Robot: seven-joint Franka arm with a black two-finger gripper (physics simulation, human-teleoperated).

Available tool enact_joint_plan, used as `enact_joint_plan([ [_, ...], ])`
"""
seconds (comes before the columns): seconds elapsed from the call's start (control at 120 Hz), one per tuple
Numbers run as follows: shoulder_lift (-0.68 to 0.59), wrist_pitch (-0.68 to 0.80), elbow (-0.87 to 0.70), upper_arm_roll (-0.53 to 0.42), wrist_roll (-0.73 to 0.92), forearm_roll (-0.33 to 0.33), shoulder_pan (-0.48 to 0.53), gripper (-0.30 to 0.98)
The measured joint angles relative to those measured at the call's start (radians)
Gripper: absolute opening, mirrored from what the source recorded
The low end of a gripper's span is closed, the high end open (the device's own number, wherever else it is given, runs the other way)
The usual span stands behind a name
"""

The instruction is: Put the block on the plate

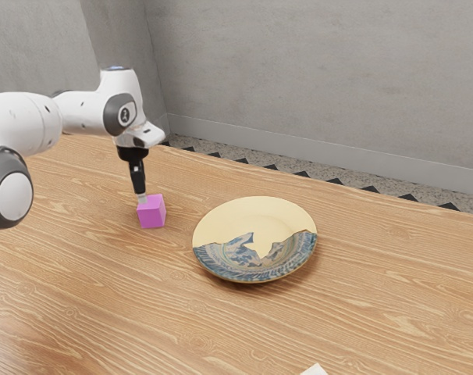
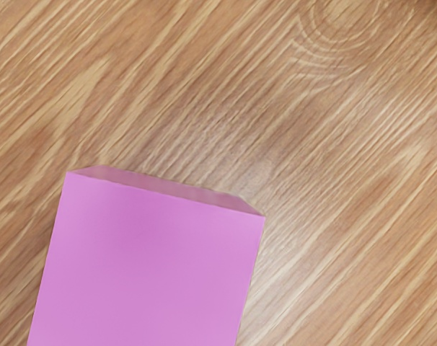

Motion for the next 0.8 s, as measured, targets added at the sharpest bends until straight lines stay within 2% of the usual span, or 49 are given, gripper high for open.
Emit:
enact_joint_plan([
  [0.208,0.008,0.006,0.013,0.008,0.014,0.0,0.013,0.69],
  [0.8,0.151,0.041,0.057,-0.023,0.018,-0.001,0.004,0.69],
])
